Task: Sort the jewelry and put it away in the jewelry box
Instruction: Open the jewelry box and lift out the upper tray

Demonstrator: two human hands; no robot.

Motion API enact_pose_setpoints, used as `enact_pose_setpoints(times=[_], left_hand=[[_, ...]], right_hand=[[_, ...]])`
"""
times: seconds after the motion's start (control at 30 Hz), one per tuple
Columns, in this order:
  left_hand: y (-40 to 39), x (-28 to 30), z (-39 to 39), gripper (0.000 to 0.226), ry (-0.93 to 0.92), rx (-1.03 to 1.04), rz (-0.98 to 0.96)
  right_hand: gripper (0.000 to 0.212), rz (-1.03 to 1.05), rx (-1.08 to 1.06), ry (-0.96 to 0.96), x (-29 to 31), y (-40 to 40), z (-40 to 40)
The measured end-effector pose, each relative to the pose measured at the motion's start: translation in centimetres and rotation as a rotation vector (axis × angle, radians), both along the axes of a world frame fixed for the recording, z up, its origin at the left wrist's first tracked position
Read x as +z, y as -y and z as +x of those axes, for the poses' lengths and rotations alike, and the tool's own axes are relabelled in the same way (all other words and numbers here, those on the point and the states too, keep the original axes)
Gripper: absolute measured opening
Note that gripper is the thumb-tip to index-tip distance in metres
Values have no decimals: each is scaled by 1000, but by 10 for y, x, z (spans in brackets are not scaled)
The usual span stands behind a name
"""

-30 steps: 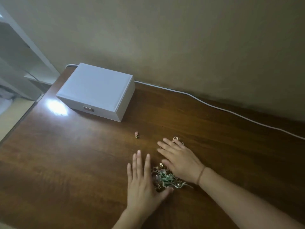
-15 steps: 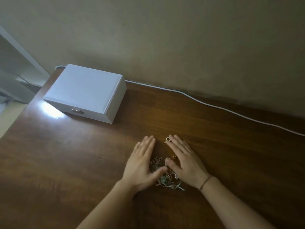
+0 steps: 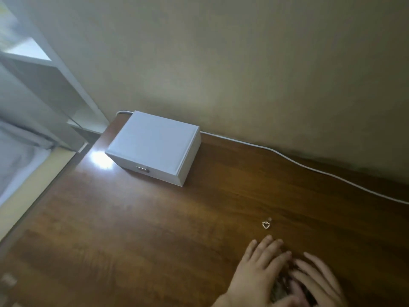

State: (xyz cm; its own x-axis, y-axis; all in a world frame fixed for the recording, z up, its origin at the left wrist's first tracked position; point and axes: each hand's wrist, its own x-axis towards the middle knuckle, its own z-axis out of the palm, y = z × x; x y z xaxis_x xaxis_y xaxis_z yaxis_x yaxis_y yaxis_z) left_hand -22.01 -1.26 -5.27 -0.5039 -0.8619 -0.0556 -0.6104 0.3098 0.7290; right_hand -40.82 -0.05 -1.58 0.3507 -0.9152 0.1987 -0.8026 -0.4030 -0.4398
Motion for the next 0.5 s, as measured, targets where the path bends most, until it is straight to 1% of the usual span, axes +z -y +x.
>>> enact_pose_setpoints(times=[0.03,0.1,0.17,0.2,0.27,0.3,0.33,0.37,0.4,0.47,0.5], left_hand=[[7,5,16,73,-45,68,-56],[29,20,60,63,-151,271,-172],[58,34,117,54,-220,551,-299],[73,40,149,52,-237,713,-326],[103,50,213,55,-272,1053,-283],[116,53,246,59,-311,1203,-240],[128,54,279,61,-362,1309,-184],[140,55,308,60,-400,1354,-103],[151,55,333,57,-406,1340,-6],[165,52,364,40,-409,1201,187],[169,49,370,30,-421,1147,254]], right_hand=[[47,1,-60,34,3,8,7],[44,9,-147,118,11,31,30],[36,21,-151,188,17,60,65],[32,62,-145,224,20,74,87],[27,186,-145,272,22,98,135],[32,265,-136,279,22,107,161],[41,347,-122,287,23,117,187],[51,421,-115,301,24,126,212],[60,479,-126,325,26,135,235],[74,570,-188,399,29,150,274],[78,604,-236,452,29,155,288]])
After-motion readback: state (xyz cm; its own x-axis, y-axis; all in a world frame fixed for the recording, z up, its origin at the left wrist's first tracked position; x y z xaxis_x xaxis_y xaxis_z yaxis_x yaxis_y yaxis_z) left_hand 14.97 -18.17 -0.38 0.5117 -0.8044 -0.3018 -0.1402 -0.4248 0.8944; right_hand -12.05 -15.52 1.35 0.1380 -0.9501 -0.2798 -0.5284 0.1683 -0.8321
